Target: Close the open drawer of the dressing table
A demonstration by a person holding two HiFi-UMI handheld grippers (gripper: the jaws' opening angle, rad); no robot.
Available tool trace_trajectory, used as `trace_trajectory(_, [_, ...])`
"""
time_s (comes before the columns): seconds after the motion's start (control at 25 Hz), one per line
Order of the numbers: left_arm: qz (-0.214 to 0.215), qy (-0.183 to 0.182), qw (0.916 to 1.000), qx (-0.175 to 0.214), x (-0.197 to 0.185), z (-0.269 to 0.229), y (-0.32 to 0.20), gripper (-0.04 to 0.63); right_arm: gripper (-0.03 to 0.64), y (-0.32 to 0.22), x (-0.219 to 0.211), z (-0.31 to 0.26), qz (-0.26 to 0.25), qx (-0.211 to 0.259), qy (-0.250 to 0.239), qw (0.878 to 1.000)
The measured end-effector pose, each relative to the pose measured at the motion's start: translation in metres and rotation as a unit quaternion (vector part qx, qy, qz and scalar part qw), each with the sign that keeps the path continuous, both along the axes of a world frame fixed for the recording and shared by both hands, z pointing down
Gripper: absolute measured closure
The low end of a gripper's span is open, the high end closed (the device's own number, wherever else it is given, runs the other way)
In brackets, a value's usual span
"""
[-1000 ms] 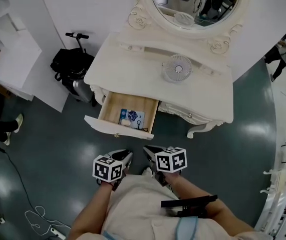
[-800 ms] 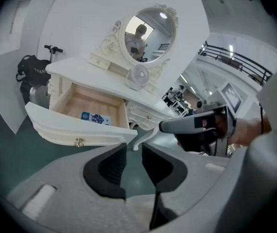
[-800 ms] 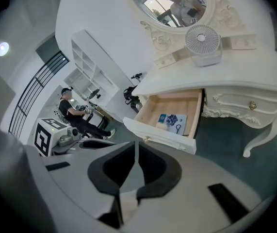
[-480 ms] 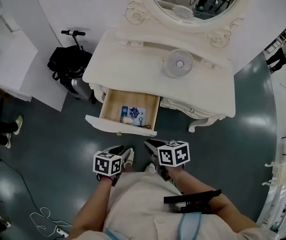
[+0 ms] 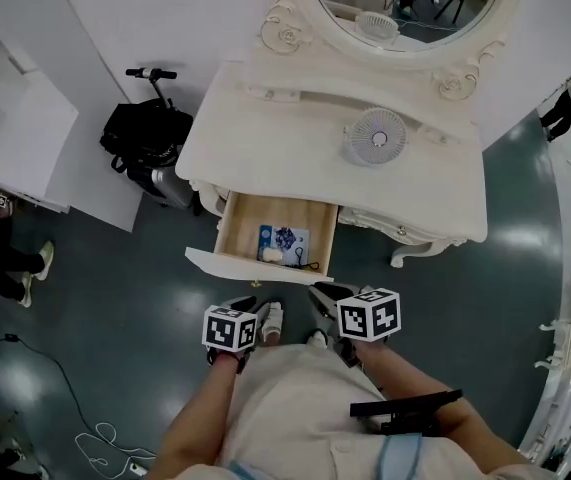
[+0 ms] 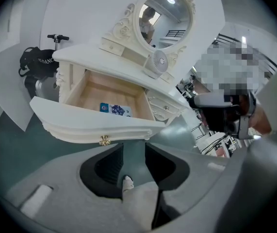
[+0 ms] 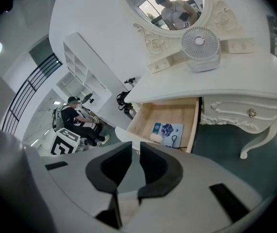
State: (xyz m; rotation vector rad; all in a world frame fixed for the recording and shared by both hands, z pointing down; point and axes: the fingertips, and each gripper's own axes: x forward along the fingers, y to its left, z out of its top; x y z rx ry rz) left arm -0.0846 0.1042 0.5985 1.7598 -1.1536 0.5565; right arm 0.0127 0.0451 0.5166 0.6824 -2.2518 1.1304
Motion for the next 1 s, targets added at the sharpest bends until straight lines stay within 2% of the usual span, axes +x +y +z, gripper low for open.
trace_trajectory(0.28, [-0.011, -0.019, 0.9992, -0.033, -0.011, 0.039, -0.015, 0.463, 0.560, -0.009, 0.013, 0.005, 0.018, -0.001, 0.008, 1.000])
trace_trajectory(0.44, [-0.013, -0.043, 0.9981, -0.042, -0.017, 0.054, -0.021, 0.463, 0.560, -0.011, 0.018, 0.012, 0.029, -0.008, 0.011, 0.999])
trace_trajectory(0.72, [-0.014, -0.060, 0.9966, -0.055, -0.020, 0.073, -0.034, 0.439, 0.557, -0.017, 0.018, 0.016, 0.024, -0.013, 0.016, 0.999])
trace_trajectory(1.0, [-0.030, -0.096, 0.9918, -0.079, -0.032, 0.087, -0.034, 0.394, 0.555, -0.019, 0.016, 0.019, 0.023, -0.022, 0.016, 0.999])
